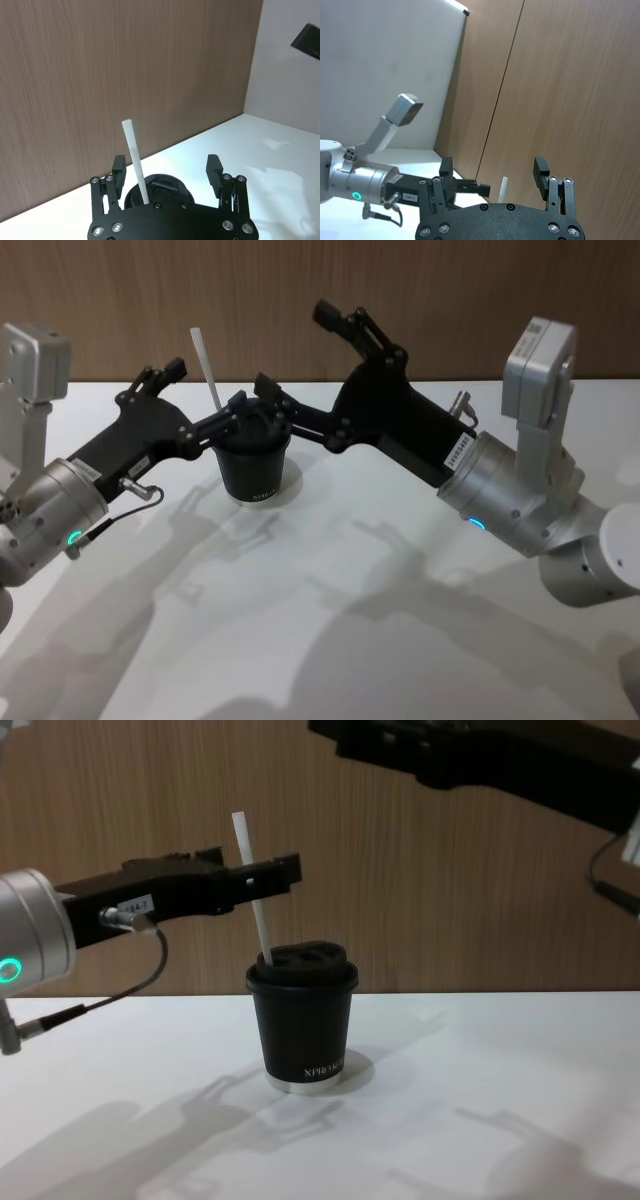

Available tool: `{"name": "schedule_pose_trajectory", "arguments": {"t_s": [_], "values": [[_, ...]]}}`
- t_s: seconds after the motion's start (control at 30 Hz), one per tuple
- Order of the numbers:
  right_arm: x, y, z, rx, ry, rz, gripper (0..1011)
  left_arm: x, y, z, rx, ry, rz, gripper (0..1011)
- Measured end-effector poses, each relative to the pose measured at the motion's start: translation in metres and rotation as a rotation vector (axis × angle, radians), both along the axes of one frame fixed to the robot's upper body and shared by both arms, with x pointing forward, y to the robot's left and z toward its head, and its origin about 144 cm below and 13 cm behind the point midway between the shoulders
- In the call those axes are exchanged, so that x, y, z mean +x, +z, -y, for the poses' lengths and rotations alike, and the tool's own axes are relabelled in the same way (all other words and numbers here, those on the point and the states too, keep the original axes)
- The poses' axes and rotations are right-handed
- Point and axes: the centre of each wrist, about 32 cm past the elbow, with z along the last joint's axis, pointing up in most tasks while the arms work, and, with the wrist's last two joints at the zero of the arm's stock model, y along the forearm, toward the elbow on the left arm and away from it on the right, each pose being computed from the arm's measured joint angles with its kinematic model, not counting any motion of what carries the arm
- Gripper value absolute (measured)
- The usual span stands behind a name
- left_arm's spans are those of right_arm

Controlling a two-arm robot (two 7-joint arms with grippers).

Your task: Pick up the straw with one hand, pass it to the other hand, and insert it into the cup.

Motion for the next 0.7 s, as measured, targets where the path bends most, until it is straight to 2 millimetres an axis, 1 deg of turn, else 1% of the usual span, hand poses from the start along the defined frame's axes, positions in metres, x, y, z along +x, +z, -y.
{"name": "schedule_pose_trajectory", "arguments": {"t_s": [0.33, 0.7], "values": [[-0.014, -0.008, 0.007, -0.012, -0.039, -0.038, 1001, -0.015, -0.005, -0.001, -0.014, 0.019, -0.002, 1003], [-0.021, -0.012, 0.010, -0.017, -0.057, -0.055, 1001, -0.026, -0.009, 0.002, -0.026, 0.031, 0.010, 1003]]}}
